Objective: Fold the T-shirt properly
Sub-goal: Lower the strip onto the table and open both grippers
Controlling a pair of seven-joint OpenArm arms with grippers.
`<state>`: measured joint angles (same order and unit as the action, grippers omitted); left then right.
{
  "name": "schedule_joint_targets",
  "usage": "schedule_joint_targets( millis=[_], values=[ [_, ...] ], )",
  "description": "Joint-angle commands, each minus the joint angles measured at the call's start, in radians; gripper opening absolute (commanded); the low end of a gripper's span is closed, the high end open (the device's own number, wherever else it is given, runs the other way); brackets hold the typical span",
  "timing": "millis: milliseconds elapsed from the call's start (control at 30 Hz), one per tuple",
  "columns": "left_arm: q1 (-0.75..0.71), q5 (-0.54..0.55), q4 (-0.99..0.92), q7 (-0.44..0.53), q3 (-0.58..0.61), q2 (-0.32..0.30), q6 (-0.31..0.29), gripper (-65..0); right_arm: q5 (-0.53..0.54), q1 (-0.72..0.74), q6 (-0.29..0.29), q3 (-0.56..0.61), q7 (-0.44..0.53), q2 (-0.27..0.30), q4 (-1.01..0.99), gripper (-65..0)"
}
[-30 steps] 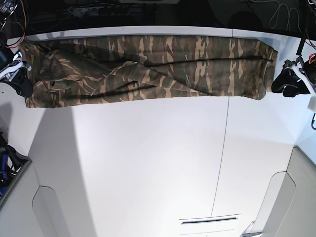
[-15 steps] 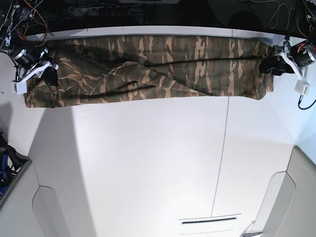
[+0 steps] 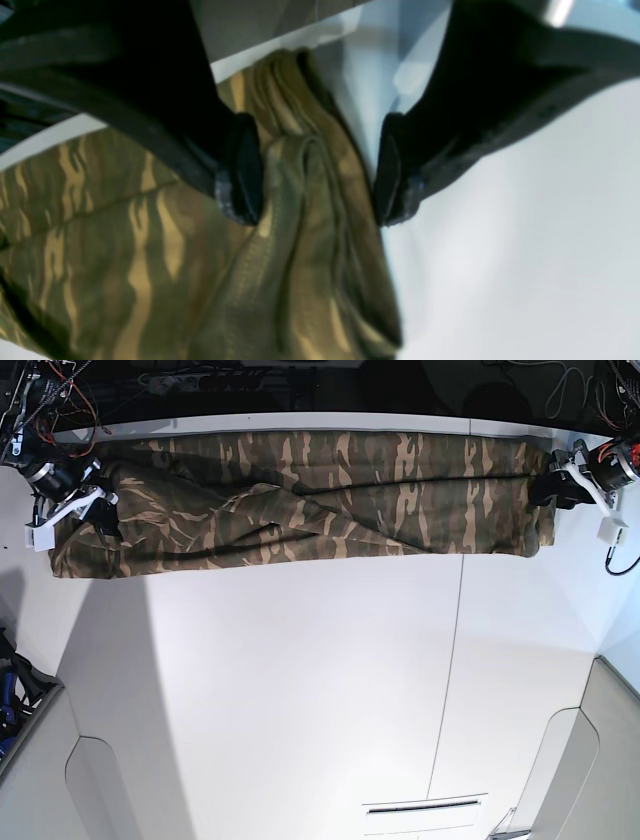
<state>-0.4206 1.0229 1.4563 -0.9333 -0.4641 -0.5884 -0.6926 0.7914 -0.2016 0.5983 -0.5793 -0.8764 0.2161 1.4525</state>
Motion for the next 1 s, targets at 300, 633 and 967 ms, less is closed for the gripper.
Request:
schedule_joint_targets(
  millis=[300,633,967],
  values=[
    [0.002,0.013,0.010,0.028,0.146,-0.021,-0.006,-27.6,0.020,0.007,0.003,-0.005,0.005,0.016,0.013,-65.0],
    [0.054,0.068,0.011,0.043,0.146,-0.021,-0.006,-65.0,0.073,0.007,0.003,-0.005,0.005,0.017,0.013,-65.0],
    [0.203,-0.014,0.011,0.031,0.142,-0.027,-0.006,-65.0,0.263,0.007,0.005,-0.071,-0.116,0.016,0.071,-44.9]
  ],
)
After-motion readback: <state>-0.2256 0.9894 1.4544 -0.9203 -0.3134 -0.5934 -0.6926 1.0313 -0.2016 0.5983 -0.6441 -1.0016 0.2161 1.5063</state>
